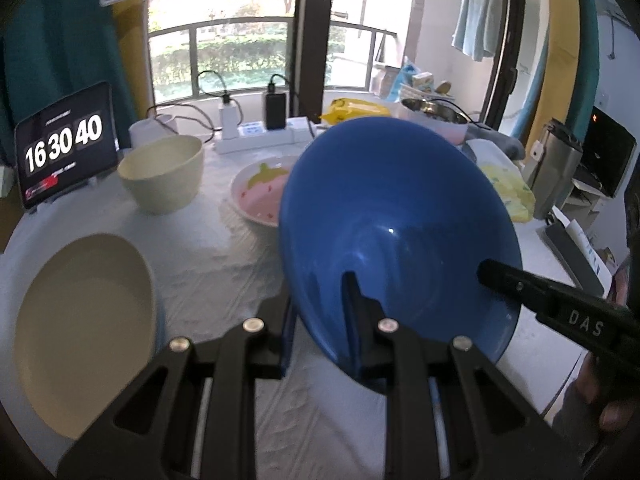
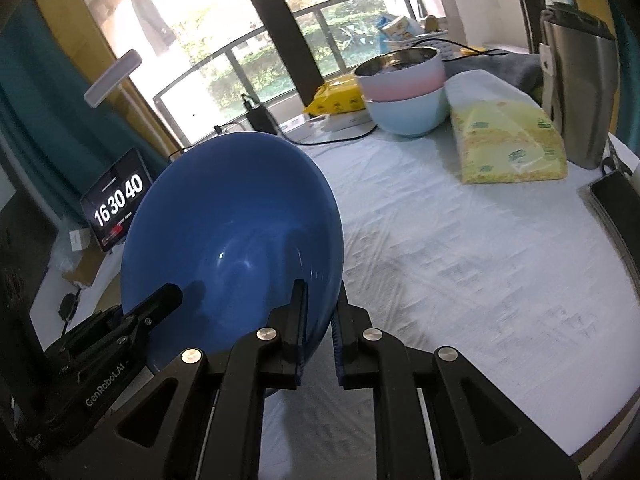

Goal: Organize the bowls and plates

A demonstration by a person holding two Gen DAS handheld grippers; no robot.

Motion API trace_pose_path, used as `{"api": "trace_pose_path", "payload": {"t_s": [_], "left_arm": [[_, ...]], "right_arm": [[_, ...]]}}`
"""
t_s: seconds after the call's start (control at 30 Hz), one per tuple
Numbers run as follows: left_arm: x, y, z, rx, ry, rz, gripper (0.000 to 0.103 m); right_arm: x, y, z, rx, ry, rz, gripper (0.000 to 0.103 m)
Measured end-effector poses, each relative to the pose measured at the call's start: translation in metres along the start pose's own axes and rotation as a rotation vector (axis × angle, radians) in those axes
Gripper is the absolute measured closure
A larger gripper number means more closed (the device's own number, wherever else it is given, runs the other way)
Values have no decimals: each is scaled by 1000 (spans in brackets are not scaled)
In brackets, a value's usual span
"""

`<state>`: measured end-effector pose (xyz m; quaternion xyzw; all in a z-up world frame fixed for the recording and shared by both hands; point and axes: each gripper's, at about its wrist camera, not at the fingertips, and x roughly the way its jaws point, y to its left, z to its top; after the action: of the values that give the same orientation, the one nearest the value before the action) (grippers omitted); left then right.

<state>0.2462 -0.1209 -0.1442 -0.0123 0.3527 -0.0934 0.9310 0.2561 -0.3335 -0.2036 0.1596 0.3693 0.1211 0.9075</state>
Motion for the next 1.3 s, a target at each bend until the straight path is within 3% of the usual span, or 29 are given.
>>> {"api": "trace_pose_path", "payload": {"t_s": [0.4,0.63,1.03,1.3], "left_arm": [[-24,31,-17,-40,-8,26,81],[-26,51,-24,-67,28,24,81],[-28,49,-27,-58,75,-68,81],[-34,46,-26,-47,62,-64,80]], "right_arm": [[3,37,-15,-33,75,11,88],[15,51,-20,-29,144,12,87],[13,52,-13,-28,179,-53,66],[5,52,-9,-45,150,-45,60]]}}
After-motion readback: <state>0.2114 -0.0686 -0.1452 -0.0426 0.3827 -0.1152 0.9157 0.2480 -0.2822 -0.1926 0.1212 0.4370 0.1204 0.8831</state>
